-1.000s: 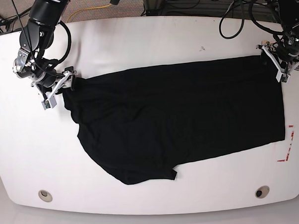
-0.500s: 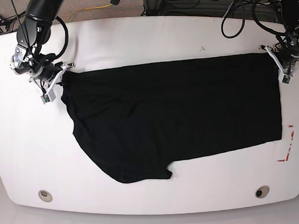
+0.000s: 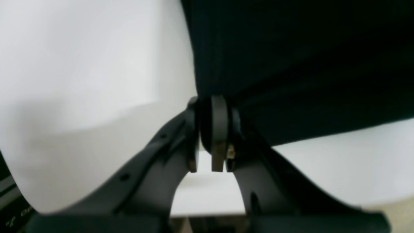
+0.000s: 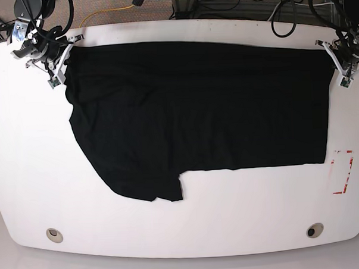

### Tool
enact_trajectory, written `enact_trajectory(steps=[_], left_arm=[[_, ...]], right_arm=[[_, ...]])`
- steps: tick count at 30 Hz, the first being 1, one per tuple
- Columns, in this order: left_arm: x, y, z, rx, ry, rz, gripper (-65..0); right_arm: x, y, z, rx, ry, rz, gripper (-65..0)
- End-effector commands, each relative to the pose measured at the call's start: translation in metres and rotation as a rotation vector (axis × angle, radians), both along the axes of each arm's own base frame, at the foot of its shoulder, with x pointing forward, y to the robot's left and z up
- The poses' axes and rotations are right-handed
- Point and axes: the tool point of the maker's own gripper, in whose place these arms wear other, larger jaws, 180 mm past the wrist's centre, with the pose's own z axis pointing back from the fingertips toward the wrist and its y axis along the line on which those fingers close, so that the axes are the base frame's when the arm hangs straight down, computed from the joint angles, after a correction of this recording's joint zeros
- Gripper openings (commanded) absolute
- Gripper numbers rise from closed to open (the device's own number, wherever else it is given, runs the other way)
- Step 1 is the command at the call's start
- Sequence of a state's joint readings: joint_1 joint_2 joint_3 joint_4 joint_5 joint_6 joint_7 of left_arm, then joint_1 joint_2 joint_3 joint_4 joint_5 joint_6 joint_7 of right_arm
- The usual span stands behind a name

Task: Fold the T-shirt properly
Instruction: 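Release with the right gripper and regrasp the shirt edge nearby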

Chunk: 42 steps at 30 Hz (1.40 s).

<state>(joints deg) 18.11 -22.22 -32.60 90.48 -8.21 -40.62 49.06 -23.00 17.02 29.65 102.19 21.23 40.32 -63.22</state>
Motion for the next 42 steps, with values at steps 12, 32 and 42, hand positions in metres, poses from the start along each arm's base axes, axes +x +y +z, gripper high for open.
enact_trajectory(steps=[12,32,42], left_arm=[[-0.007,0.015,0.009,0.063,0.015,-0.003,-53.6],[-0.008,0.016,0.008,0.064,0.018,-0.001,-43.9],[-0.006,0.015,0.009,0.065,0.014,-0.006,-43.9]], right_arm=[[-0.013,-0.034,0.039,-0.111,-0.090,-0.102,-15.4],[0.015,0.008,0.072,0.105,-0.279,-0.103,-10.3],[0.052,0.055,0.052,0.169,-0.266,-0.002,-10.5]])
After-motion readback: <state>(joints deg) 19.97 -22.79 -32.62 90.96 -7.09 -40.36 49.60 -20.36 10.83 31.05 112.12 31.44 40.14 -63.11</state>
